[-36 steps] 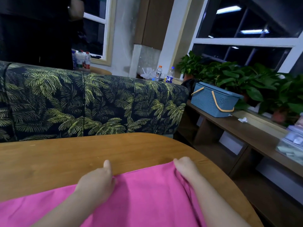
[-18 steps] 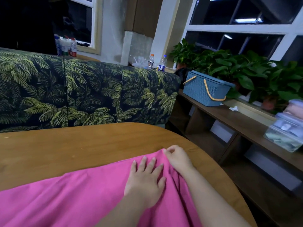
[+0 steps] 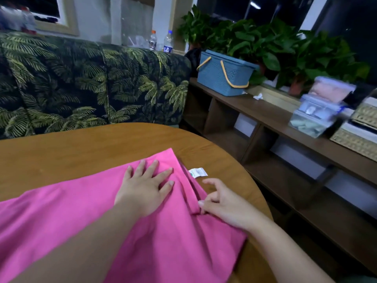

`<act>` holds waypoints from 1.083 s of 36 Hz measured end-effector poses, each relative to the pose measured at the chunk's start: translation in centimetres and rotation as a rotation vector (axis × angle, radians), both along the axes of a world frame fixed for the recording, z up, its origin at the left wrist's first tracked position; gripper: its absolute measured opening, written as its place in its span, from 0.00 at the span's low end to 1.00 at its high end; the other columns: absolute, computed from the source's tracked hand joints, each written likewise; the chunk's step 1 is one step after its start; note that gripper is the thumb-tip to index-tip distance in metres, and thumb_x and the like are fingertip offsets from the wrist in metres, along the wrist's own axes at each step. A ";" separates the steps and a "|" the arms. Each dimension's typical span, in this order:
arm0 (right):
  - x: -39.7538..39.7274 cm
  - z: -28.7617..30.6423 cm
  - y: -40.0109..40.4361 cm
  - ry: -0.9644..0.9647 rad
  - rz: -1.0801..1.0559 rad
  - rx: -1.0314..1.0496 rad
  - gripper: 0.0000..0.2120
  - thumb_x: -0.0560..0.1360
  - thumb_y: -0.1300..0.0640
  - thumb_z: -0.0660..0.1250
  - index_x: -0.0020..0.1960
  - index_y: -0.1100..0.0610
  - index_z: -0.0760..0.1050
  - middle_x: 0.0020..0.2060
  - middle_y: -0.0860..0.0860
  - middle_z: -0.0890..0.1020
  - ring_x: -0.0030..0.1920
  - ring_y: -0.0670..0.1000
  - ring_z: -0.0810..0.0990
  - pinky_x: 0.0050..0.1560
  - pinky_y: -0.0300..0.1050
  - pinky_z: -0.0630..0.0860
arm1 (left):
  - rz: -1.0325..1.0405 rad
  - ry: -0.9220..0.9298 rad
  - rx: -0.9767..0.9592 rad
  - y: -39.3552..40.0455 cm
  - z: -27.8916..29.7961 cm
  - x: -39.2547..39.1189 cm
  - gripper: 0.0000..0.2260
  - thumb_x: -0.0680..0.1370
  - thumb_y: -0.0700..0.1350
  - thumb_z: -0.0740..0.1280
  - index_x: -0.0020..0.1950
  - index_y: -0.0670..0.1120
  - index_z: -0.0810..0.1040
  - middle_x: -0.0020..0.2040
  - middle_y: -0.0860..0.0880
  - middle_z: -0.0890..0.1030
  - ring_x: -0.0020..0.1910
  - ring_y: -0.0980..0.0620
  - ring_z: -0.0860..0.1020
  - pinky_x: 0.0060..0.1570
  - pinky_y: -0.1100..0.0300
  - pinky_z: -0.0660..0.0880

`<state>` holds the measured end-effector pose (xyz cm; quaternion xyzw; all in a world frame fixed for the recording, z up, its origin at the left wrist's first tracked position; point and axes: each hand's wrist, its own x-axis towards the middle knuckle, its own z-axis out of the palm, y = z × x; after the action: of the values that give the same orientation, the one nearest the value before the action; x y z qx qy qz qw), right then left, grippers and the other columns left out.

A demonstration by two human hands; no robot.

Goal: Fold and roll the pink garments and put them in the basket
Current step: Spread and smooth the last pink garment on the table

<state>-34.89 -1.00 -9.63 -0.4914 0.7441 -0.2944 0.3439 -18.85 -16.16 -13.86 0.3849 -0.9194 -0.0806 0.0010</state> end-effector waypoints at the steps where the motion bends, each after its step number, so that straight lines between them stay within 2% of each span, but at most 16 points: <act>1: 0.0 -0.1 0.5 0.035 0.001 -0.004 0.27 0.77 0.53 0.67 0.71 0.49 0.58 0.42 0.47 0.83 0.44 0.39 0.80 0.48 0.28 0.69 | 0.001 -0.003 -0.001 0.0 0.0 0.0 0.24 0.80 0.63 0.40 0.76 0.66 0.43 0.79 0.52 0.43 0.78 0.46 0.40 0.74 0.43 0.41; 3: 0.0 -0.2 1.3 0.103 -0.014 -0.017 0.28 0.76 0.52 0.69 0.71 0.50 0.60 0.44 0.47 0.82 0.45 0.39 0.78 0.48 0.28 0.70 | 0.005 -0.009 -0.003 0.0 0.0 0.0 0.24 0.80 0.64 0.40 0.76 0.66 0.43 0.79 0.52 0.43 0.78 0.46 0.40 0.74 0.43 0.41; 6: -0.1 -0.1 2.8 0.225 -0.037 -0.008 0.29 0.74 0.48 0.70 0.70 0.47 0.61 0.43 0.45 0.80 0.42 0.38 0.76 0.46 0.34 0.72 | 0.006 -0.017 0.002 0.1 0.1 0.0 0.23 0.80 0.63 0.40 0.76 0.66 0.43 0.79 0.52 0.43 0.78 0.47 0.40 0.74 0.43 0.41; 10: -0.1 -0.4 4.7 0.280 -0.050 0.010 0.27 0.72 0.45 0.72 0.65 0.44 0.63 0.42 0.44 0.78 0.37 0.36 0.74 0.42 0.34 0.70 | 0.009 -0.011 0.004 0.1 0.2 -0.1 0.24 0.80 0.64 0.40 0.76 0.66 0.44 0.79 0.52 0.43 0.78 0.47 0.40 0.74 0.44 0.41; 13: -0.5 -0.8 5.2 0.289 -0.071 0.025 0.24 0.72 0.43 0.71 0.63 0.45 0.65 0.40 0.45 0.77 0.37 0.38 0.75 0.40 0.36 0.70 | 0.009 -0.010 0.007 0.1 0.2 0.0 0.24 0.80 0.64 0.40 0.76 0.66 0.44 0.79 0.53 0.44 0.78 0.47 0.41 0.74 0.43 0.41; 16: -0.7 -1.0 5.9 0.254 -0.092 0.040 0.23 0.72 0.42 0.71 0.61 0.44 0.66 0.40 0.46 0.79 0.42 0.40 0.79 0.45 0.38 0.76 | 0.007 -0.011 0.002 0.0 0.1 0.0 0.24 0.79 0.64 0.39 0.76 0.67 0.44 0.79 0.52 0.44 0.78 0.47 0.41 0.74 0.43 0.41; 21: -0.5 -0.2 6.8 0.322 -0.135 0.056 0.22 0.73 0.41 0.68 0.63 0.45 0.66 0.43 0.43 0.79 0.47 0.39 0.77 0.52 0.39 0.76 | 0.010 -0.005 0.012 0.1 0.1 0.0 0.23 0.80 0.64 0.40 0.76 0.67 0.44 0.79 0.53 0.44 0.78 0.47 0.40 0.75 0.44 0.41; 23: -0.2 -0.1 6.8 0.302 -0.113 0.087 0.19 0.73 0.42 0.69 0.60 0.45 0.68 0.41 0.44 0.79 0.45 0.39 0.79 0.48 0.39 0.77 | 0.009 -0.002 0.012 0.1 0.2 0.0 0.23 0.80 0.64 0.40 0.76 0.67 0.45 0.79 0.53 0.44 0.78 0.47 0.40 0.75 0.44 0.41; 26: 0.1 -0.2 6.7 0.267 -0.072 0.112 0.12 0.71 0.42 0.71 0.48 0.46 0.72 0.38 0.44 0.79 0.39 0.39 0.79 0.36 0.35 0.74 | 0.007 -0.009 0.011 0.1 0.2 0.0 0.23 0.80 0.63 0.40 0.76 0.67 0.44 0.79 0.53 0.44 0.78 0.47 0.40 0.75 0.44 0.41; 30: -0.3 -0.4 6.8 0.215 -0.069 0.064 0.11 0.71 0.47 0.73 0.37 0.49 0.73 0.36 0.44 0.79 0.36 0.39 0.78 0.36 0.36 0.72 | 0.006 -0.013 0.014 0.1 0.3 0.0 0.23 0.80 0.63 0.39 0.76 0.66 0.44 0.79 0.53 0.43 0.78 0.47 0.40 0.75 0.44 0.41; 34: -0.7 -0.5 7.5 0.147 -0.118 0.019 0.11 0.74 0.51 0.71 0.38 0.52 0.72 0.31 0.44 0.76 0.34 0.40 0.75 0.36 0.38 0.72 | 0.008 -0.009 0.015 0.1 0.3 -0.1 0.23 0.80 0.63 0.40 0.76 0.67 0.44 0.79 0.53 0.43 0.78 0.47 0.40 0.75 0.44 0.41; 39: -1.2 -0.6 9.0 0.067 -0.177 -0.048 0.08 0.76 0.49 0.67 0.43 0.53 0.76 0.27 0.45 0.75 0.36 0.46 0.77 0.47 0.48 0.77 | 0.015 -0.009 0.015 0.1 0.2 -0.1 0.23 0.80 0.64 0.40 0.76 0.67 0.44 0.79 0.53 0.44 0.78 0.48 0.40 0.75 0.44 0.41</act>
<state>-36.12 8.02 -10.25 -0.4415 0.7884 -0.3246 0.2796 -18.96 -16.05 -13.65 0.3920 -0.9160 -0.0857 -0.0053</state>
